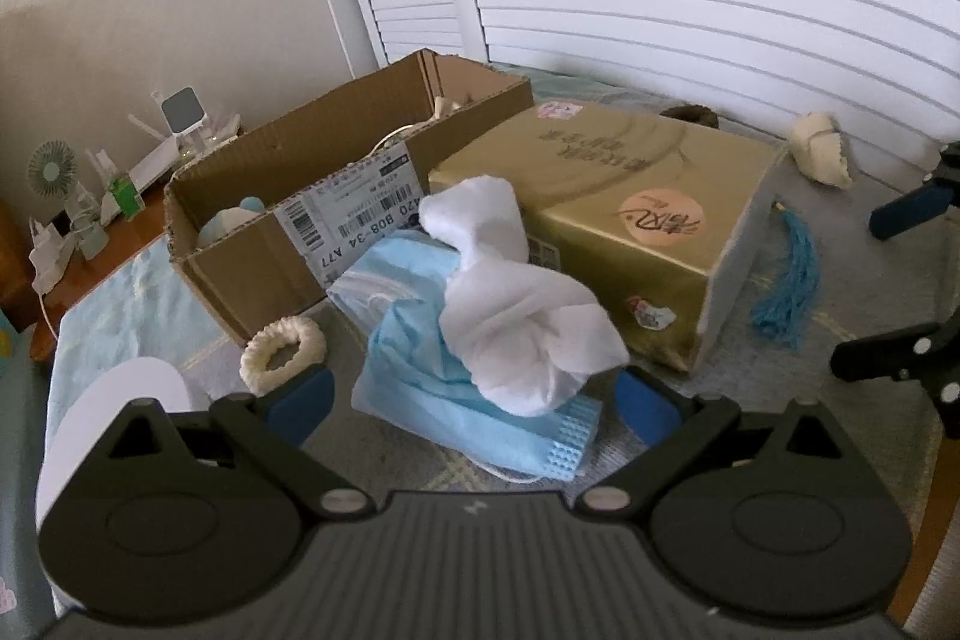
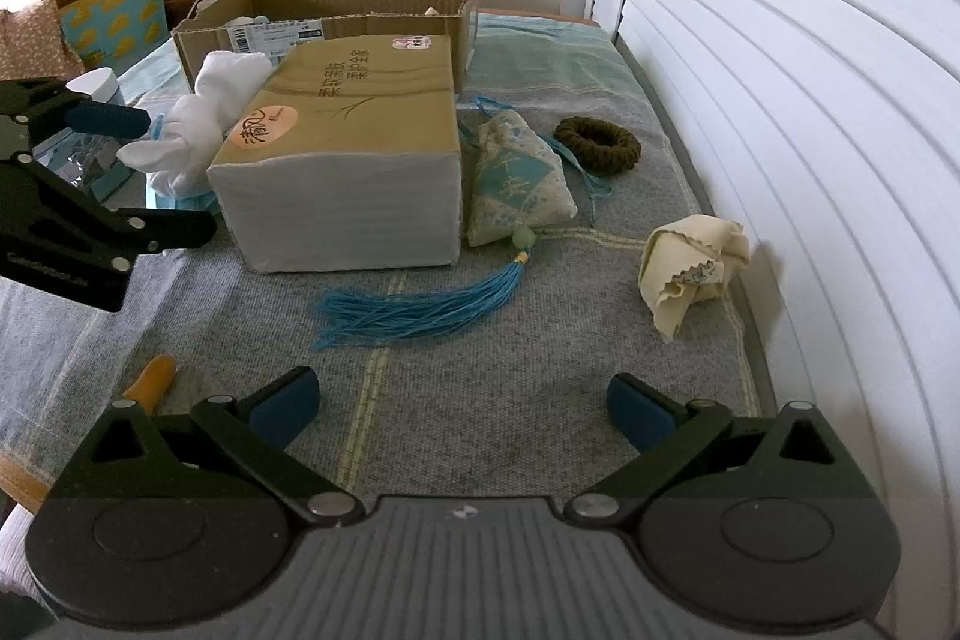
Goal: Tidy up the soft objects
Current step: 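Grasp the blue face mask with the left tool while the right tool grasps the beige cloth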
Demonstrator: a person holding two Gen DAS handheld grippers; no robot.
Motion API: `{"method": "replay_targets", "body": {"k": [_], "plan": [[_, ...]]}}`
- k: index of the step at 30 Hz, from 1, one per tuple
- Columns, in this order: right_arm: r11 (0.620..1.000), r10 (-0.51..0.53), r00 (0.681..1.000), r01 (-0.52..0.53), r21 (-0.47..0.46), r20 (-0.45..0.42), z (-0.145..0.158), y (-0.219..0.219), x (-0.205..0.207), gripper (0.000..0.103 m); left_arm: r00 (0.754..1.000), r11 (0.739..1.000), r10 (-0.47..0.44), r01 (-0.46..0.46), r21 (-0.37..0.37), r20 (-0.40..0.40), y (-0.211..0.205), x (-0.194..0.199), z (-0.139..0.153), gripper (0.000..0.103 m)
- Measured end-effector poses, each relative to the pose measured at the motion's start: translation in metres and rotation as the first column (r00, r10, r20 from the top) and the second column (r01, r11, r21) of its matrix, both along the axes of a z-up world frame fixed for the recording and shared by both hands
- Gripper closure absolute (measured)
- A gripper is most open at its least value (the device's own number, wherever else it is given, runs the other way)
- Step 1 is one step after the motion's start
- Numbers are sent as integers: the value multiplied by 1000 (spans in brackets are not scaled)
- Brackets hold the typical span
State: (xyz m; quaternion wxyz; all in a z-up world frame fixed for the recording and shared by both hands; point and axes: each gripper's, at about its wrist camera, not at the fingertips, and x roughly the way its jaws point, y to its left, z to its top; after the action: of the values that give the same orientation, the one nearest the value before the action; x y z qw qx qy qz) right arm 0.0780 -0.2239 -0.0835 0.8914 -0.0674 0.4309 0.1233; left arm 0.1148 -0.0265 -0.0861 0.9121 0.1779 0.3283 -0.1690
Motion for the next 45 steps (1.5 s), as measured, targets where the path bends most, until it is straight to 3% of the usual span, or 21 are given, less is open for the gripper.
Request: {"method": "replay_targets", "body": {"k": [6,8,10,17,29,32,36,40,45], "plan": [[1000,-2,1000,2,-1,-1,0,0,0,0,1000,1000,5,-5,4,25,-2,-1,-4,8],[1000,-2,1000,2,-1,0,0,0,0,0,1000,1000,-2,2,8,26,-2,-2,-3,12],[1000,-2,1000,2,0,1,0,0,0,0,1000,1000,-26,25,16,15,-3,-1,-2,25],[1000,-1,1000,1,0,1,0,0,0,0,998,998,-51,52,24,-36,-2,-3,5,38],[1000,2,1000,-2,-1,1,1,-1,-2,0,993,997,-67,70,17,-102,11,-30,33,40],[1000,-14,1000,14,-10,-2,3,-2,-2,0,984,997,-67,72,23,-164,11,-34,31,40],[999,-48,998,49,-20,45,11,-8,-6,1,985,999,-49,51,10,-165,13,-38,33,40],[992,-117,987,121,-32,110,22,-20,-4,6,985,999,-38,36,-12,-169,14,-41,34,40],[976,-194,969,206,-66,156,26,-27,8,24,980,999,-34,30,-23,-194,15,-41,30,40]]}}
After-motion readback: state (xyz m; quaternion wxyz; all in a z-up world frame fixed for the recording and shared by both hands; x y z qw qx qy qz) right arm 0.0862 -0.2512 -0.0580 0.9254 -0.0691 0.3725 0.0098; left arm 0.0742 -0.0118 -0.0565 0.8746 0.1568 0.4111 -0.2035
